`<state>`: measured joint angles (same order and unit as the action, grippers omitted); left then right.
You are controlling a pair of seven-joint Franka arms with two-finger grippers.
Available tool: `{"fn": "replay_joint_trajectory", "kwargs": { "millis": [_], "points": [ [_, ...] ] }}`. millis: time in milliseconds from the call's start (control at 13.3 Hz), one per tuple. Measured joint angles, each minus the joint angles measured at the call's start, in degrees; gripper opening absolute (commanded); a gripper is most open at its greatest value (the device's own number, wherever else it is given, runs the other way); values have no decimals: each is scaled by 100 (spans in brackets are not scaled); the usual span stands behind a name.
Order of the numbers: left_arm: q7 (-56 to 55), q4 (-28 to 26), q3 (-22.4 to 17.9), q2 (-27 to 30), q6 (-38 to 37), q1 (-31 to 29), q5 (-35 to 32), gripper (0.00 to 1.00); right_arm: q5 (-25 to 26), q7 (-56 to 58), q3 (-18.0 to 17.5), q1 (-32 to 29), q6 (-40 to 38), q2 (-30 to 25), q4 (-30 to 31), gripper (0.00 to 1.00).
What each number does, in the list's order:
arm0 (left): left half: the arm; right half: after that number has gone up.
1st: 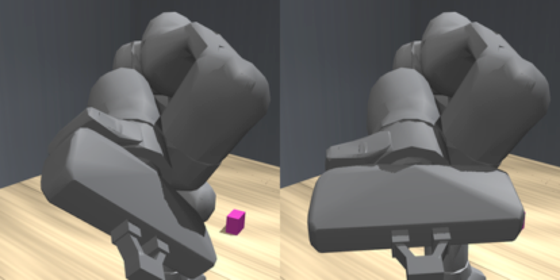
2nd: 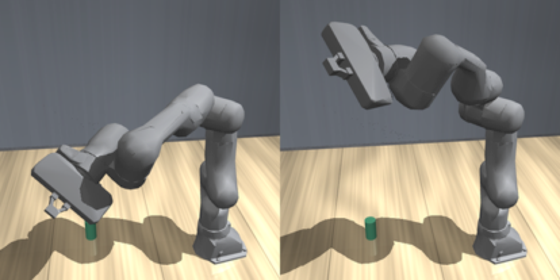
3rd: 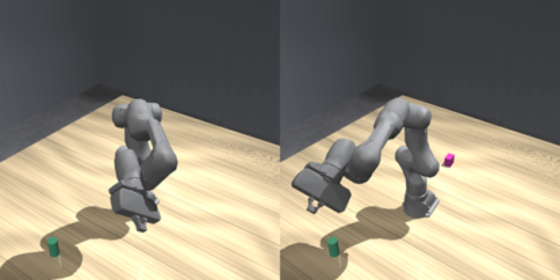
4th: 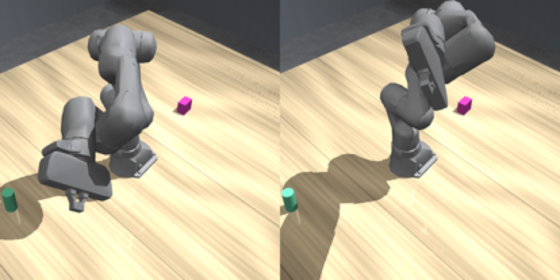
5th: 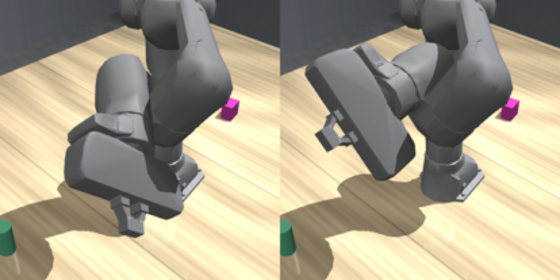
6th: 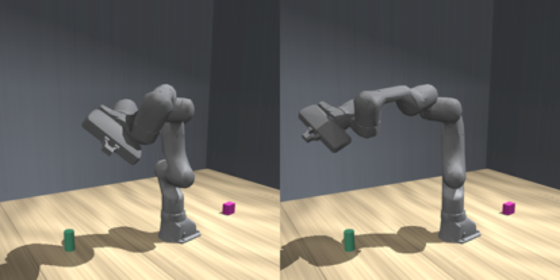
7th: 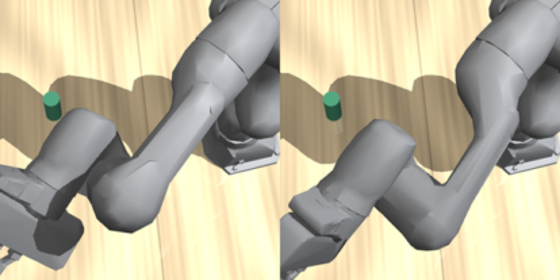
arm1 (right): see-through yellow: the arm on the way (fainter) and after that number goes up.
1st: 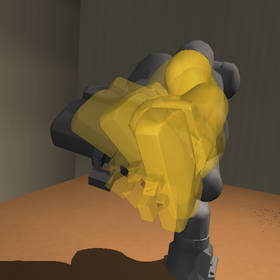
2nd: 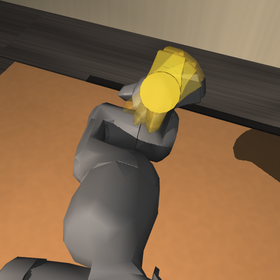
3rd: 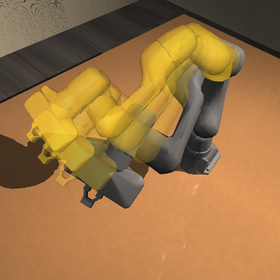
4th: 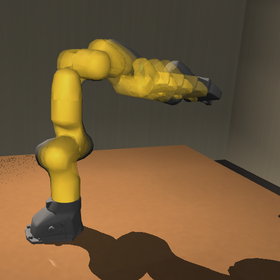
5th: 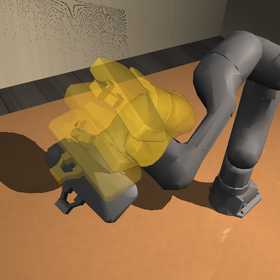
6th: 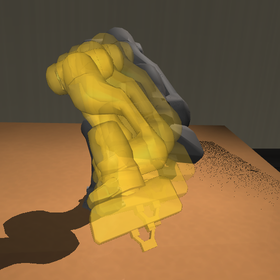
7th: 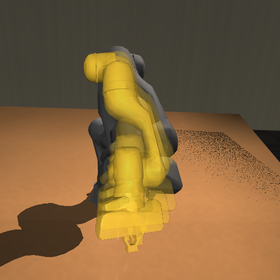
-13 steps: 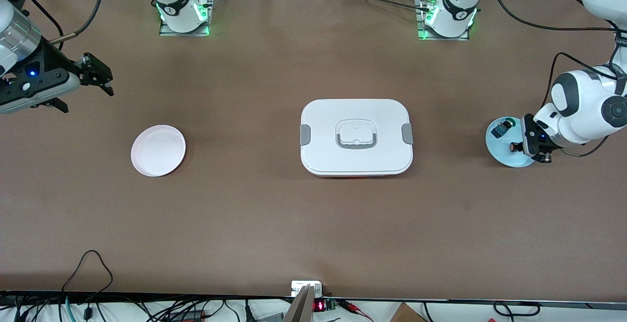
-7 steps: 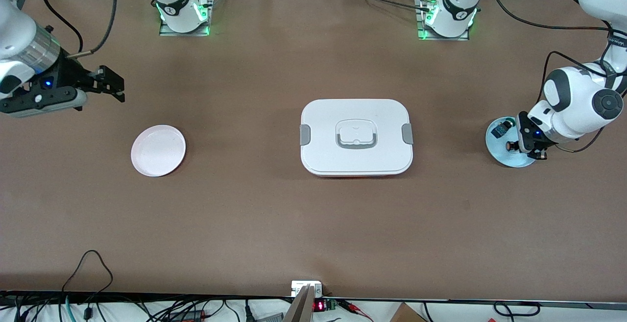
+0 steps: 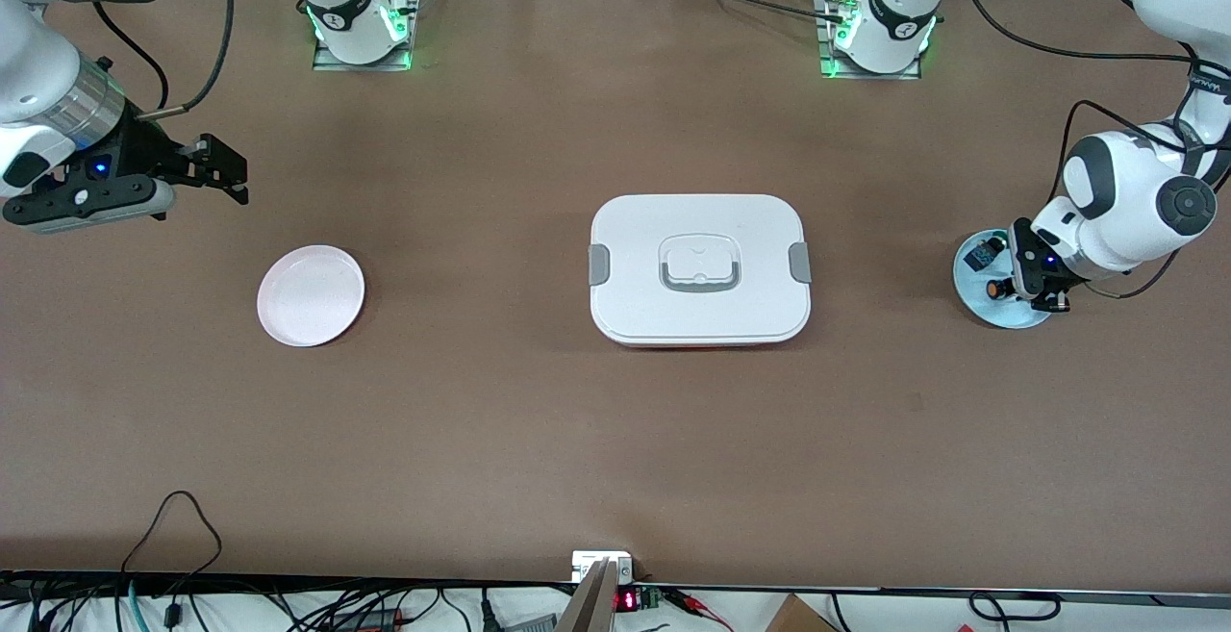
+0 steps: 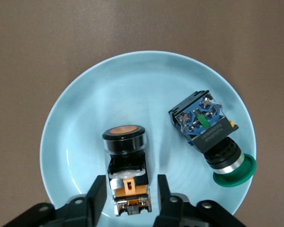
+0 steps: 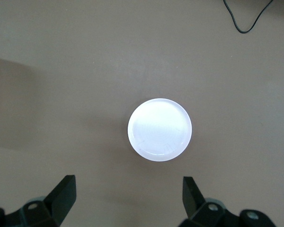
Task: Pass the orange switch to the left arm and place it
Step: 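Open the left gripper to release the switch on the blue plate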
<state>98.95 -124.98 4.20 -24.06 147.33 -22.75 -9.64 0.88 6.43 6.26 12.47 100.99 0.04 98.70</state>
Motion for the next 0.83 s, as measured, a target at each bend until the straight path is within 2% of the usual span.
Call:
{"fn": "replay_joint_trajectory", "kwargs": {
  "millis": [300, 451, 676, 826],
  "points": [
    [-3, 190, 81, 164, -522, -1, 0, 100, 0, 51, 1, -113, 5, -2, -21, 100],
    [-244, 603, 234, 374, -1507, 4, 1, 100, 0, 61, 0, -121, 5, -1, -59, 100],
    [-1033, 1583, 490, 590, -3454, 2, 2, 100, 0, 61, -3, -120, 4, 5, -67, 100],
    [-1808, 2267, 809, 635, -4554, 3, 2, 100, 0, 62, -3, -121, 4, 8, -76, 100]
  ]
}}
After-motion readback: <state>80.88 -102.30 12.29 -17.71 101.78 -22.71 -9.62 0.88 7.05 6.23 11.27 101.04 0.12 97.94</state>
